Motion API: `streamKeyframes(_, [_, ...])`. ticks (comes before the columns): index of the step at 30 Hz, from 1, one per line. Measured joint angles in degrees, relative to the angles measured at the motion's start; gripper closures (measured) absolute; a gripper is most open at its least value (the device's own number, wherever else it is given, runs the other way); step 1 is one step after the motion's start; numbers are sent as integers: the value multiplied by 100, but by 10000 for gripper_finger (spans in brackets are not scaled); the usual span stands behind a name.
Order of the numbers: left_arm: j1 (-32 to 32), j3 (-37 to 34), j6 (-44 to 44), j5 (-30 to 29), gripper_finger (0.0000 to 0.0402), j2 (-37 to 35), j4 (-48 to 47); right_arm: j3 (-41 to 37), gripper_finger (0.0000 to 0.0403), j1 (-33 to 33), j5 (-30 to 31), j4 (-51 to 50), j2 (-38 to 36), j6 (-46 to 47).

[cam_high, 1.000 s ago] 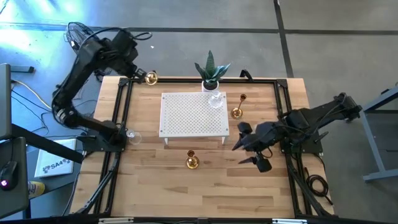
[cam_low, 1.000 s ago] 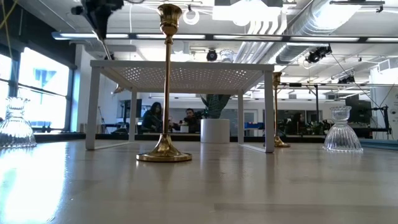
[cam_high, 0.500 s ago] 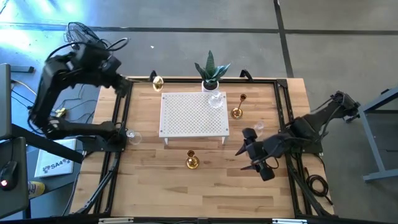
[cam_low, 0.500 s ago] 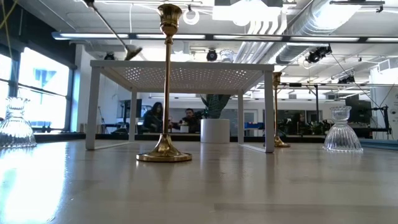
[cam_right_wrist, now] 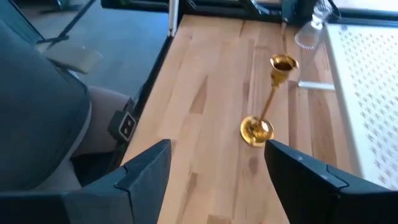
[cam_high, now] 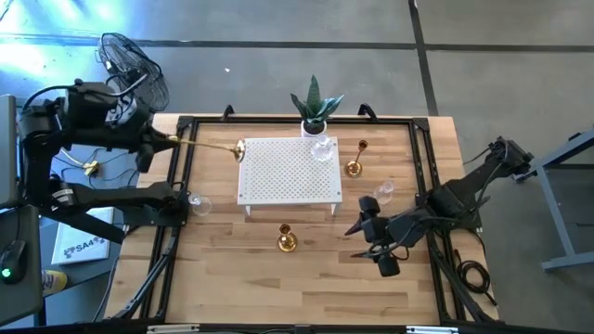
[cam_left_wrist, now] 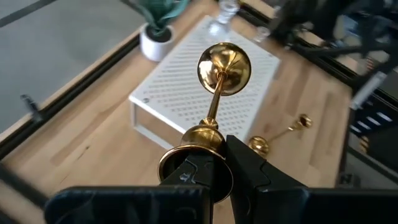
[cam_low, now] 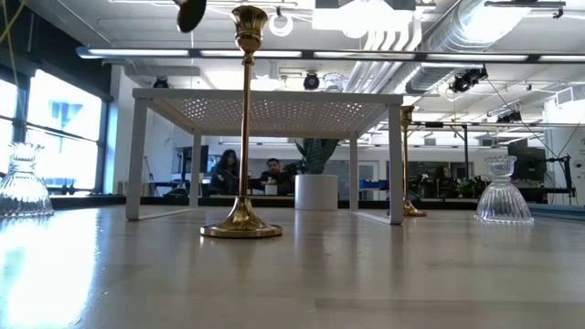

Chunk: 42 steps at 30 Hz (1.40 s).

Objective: Pick & Place candle stick holders
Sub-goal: Put the top left gold candle holder on the shelf

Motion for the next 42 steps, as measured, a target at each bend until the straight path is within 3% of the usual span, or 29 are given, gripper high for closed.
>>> streamKeyframes(3, [6,0,190,214,389,0,4,1,151,-32,16,704,162,-415])
streamKeyframes(6, [7,-58,505,445,389,23,134,2,151,-102,49,2036,330,-1411])
streamKeyframes(10, [9,-463,713,1258,389,2,1070,2,151,-177,212,3549,489,-2615])
streamKeyframes(14, [6,-889,787,1966,389,34,1962,4,151,-372,640,4025,506,-2914])
streamKeyframes(16, [9,-1064,785,2051,389,96,2242,4,151,-526,755,4101,508,-2850])
streamKeyframes(23, [-51,-1622,786,1708,389,480,2815,4,151,-953,516,4615,537,-2779])
streamKeyframes(30, [-869,-1740,785,1470,389,972,3342,4,151,-1560,176,4692,611,-2331])
streamKeyframes(36, [-1878,-1740,742,628,389,1269,3963,2,151,-1983,200,4576,839,-2476])
streamKeyframes(42, [-2482,-1740,689,-272,389,1520,4066,4,151,-2280,400,4196,898,-2070])
